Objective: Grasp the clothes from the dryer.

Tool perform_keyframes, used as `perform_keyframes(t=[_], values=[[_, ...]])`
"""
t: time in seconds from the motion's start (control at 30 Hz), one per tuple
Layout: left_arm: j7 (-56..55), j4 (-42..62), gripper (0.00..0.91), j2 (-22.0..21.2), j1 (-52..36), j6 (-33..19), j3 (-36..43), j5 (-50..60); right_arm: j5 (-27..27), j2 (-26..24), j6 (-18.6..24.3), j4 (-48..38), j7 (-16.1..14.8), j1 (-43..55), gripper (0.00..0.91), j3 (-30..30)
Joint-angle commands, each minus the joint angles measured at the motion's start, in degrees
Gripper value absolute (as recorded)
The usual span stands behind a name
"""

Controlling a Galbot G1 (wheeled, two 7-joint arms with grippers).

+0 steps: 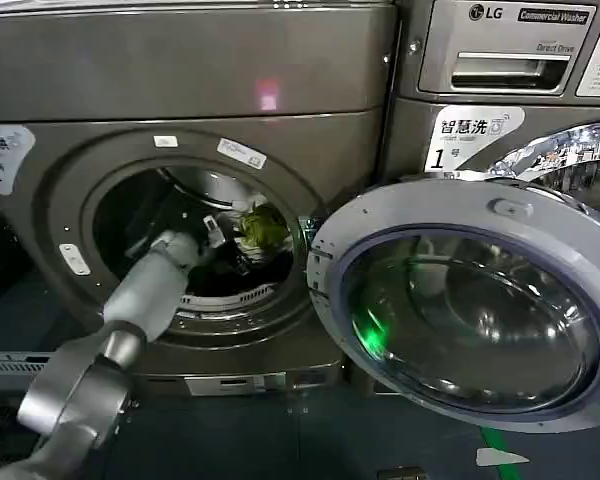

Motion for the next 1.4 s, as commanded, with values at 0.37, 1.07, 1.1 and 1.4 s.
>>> perform_keyframes(t=[0.37,1.07,1.1,1.4], values=[[14.8,4.9,0.907,-0.4,-4.8,-1.2,12.3,14.9,-0.4,0.3,0.2,0.6,-0.1,0.2,0.907,-0.5],[17.6,7.3,0.182,-1.3,-3.9,0.0,13.8,13.4,-1.9,1.1,0.9,0.4,-0.6,2.0,0.907,-2.8],[17.5,7.4,0.148,-1.4,-3.8,0.1,13.8,13.3,-2.1,1.2,0.9,0.3,-0.7,2.0,0.907,-3.0],[14.3,6.8,0.0,-1.1,-3.5,0.3,12.6,8.5,-2.6,1.1,1.1,0.3,-0.8,2.6,0.907,-3.7]])
